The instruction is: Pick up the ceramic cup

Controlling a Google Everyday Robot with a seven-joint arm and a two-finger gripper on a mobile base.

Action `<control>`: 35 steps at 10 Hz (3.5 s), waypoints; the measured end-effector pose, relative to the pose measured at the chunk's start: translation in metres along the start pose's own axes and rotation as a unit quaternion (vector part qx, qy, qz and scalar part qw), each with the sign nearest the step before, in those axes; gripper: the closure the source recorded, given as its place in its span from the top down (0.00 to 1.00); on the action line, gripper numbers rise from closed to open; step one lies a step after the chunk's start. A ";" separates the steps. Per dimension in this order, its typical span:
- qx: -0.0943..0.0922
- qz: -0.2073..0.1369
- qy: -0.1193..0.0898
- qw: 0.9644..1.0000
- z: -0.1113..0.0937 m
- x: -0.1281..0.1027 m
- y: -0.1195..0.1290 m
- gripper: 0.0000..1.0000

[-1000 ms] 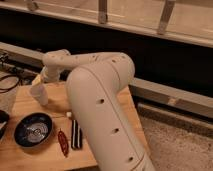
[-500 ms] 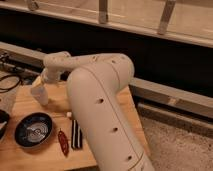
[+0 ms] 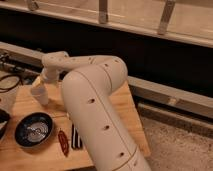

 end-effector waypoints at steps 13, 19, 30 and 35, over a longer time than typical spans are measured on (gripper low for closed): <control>-0.015 -0.001 0.015 1.000 0.002 0.000 0.004 0.05; -0.025 -0.026 -0.018 0.999 -0.046 -0.019 0.029 0.05; -0.022 -0.048 -0.052 0.997 -0.072 -0.025 0.046 0.05; -0.022 -0.053 -0.054 0.997 -0.070 -0.023 0.051 0.05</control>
